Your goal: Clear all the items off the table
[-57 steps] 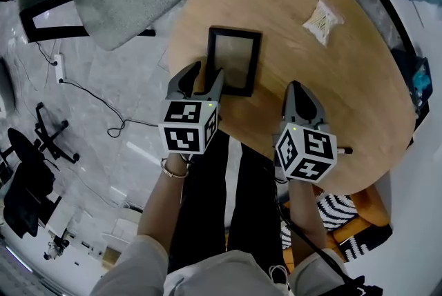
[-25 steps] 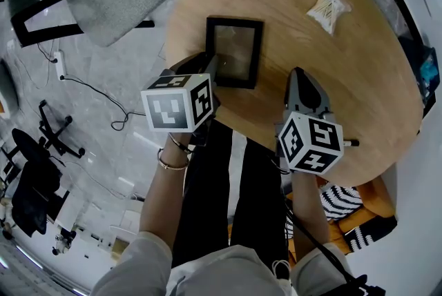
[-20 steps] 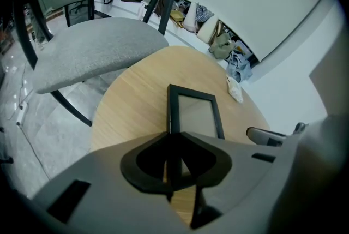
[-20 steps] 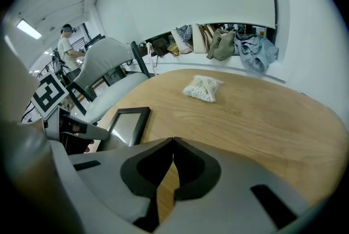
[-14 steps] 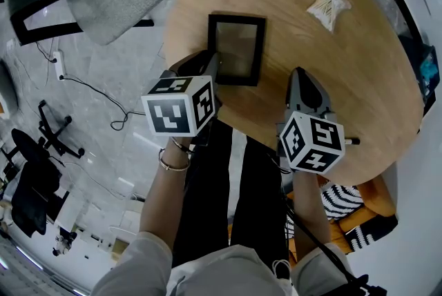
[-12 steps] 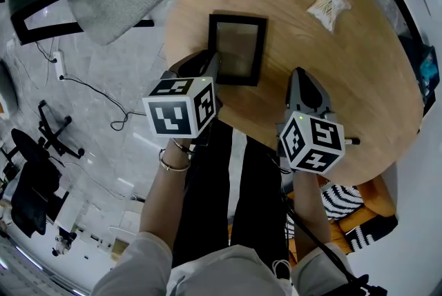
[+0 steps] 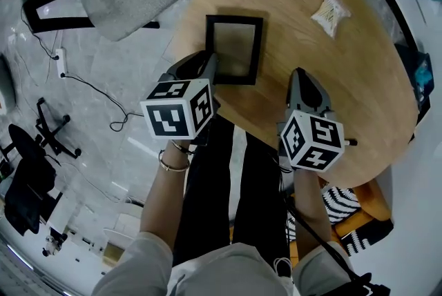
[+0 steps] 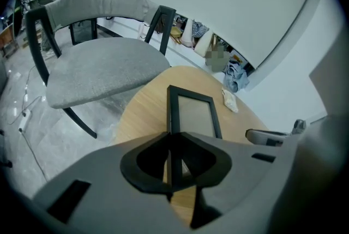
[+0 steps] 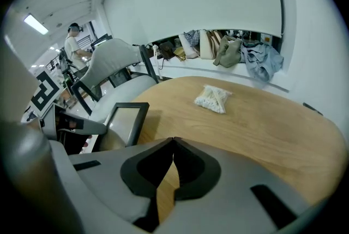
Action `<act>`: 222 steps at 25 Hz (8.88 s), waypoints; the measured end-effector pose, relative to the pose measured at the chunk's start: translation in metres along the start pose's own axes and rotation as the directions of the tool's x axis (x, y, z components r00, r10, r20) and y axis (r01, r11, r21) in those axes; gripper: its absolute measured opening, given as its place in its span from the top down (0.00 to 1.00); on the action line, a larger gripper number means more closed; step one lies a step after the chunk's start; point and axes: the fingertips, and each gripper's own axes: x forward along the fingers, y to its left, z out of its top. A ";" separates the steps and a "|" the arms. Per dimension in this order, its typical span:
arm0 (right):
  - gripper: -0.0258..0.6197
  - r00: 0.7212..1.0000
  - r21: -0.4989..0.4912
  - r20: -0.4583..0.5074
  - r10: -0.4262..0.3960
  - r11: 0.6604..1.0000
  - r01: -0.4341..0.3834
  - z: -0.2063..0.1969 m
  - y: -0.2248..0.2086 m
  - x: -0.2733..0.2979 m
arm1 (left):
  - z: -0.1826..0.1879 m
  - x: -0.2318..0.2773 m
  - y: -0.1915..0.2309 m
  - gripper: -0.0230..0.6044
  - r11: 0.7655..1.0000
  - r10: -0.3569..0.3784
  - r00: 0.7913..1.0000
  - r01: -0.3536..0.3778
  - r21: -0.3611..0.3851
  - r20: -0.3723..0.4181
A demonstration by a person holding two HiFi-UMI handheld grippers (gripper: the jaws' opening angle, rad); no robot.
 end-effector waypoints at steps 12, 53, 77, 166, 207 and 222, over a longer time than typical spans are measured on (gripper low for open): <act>0.92 0.997 -0.125 0.008 0.083 0.989 -0.081 0.040 0.081 -0.002 | 0.012 -0.066 0.061 0.84 0.988 0.062 0.994 -0.048 -0.150 0.090; 0.92 0.961 -0.268 0.009 0.276 0.927 -0.263 0.166 0.268 0.157 | 0.162 -0.060 0.297 0.84 0.863 0.355 0.919 -0.253 -0.437 0.170; 0.92 0.970 -0.250 0.013 0.243 0.940 -0.232 0.163 0.242 0.149 | 0.167 -0.077 0.292 0.80 0.858 0.451 0.860 -0.345 -0.380 0.239; 0.92 0.972 0.401 0.029 -0.234 0.893 0.203 -0.005 -0.183 -0.063 | 0.068 0.123 -0.248 0.51 0.848 -0.081 0.995 0.103 0.520 -0.065; 0.92 0.972 0.400 -0.011 -0.233 0.890 0.218 -0.006 -0.210 -0.042 | 0.077 0.163 -0.225 0.67 0.886 0.030 0.994 0.024 0.462 -0.109; 0.92 0.986 0.266 -0.005 -0.165 0.951 0.160 0.018 -0.151 -0.031 | 0.082 0.100 -0.169 0.67 0.943 0.028 0.999 -0.017 0.332 -0.028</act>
